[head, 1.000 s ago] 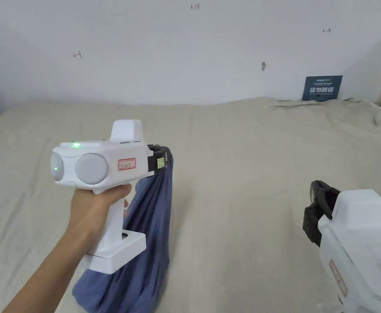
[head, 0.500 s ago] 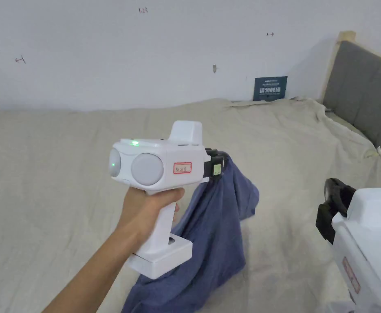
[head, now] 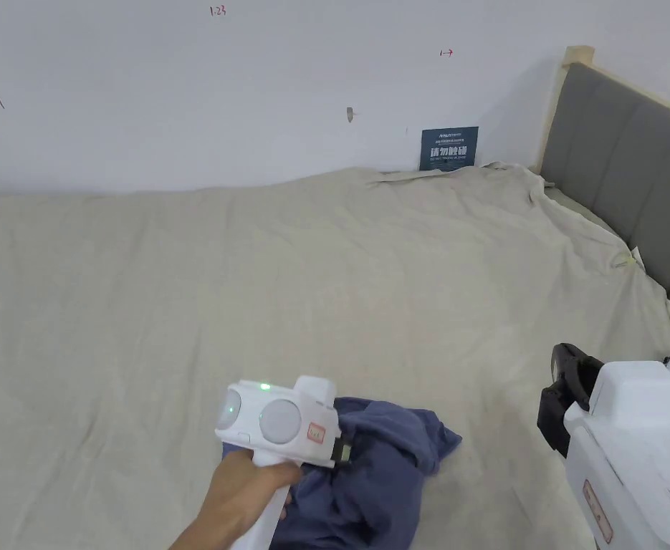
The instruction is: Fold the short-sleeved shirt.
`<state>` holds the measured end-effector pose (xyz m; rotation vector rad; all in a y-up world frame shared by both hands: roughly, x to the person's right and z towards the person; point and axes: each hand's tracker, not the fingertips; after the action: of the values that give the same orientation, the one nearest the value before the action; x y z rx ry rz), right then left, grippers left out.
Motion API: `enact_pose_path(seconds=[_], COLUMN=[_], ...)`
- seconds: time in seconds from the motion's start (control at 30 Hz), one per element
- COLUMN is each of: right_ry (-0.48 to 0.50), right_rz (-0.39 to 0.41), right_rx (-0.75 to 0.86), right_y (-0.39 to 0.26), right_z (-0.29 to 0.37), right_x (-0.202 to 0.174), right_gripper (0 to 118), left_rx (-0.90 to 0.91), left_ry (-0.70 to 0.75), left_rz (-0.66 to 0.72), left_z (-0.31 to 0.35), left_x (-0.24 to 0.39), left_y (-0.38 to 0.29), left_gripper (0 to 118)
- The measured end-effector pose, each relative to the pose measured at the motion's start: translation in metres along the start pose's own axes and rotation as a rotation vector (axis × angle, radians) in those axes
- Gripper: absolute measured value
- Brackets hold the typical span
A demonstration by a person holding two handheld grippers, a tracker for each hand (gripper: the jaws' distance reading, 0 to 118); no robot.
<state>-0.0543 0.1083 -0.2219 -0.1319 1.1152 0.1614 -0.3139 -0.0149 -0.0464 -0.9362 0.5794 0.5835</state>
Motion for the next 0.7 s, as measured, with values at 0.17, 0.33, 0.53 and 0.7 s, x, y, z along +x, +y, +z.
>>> enact_pose_path(seconds=[0.17, 0.33, 0.53, 0.7], right_ry=[0.003, 0.007, 0.017, 0.024], right_rz=[-0.002, 0.001, 0.0, -0.001], right_rx=[-0.012, -0.014, 0.002, 0.021], right_y=[-0.003, -0.002, 0.004, 0.01], right_z=[0.0, 0.001, 0.004, 0.006], right_x=[-0.001, -0.003, -0.006, -0.01], right_gripper=[0, 0, 0, 0], left_rx=[-0.045, -0.01, 0.178, 0.409], left_ry=[0.033, 0.019, 0.084, 0.099], left_rz=[0.035, 0.09, 0.087, 0.067], left_z=[-0.029, -0.014, 0.028, 0.098], left_x=[-0.012, -0.014, -0.016, -0.015], left_y=[-0.024, -0.018, -0.012, -0.007], left_gripper=[0, 17, 115, 115])
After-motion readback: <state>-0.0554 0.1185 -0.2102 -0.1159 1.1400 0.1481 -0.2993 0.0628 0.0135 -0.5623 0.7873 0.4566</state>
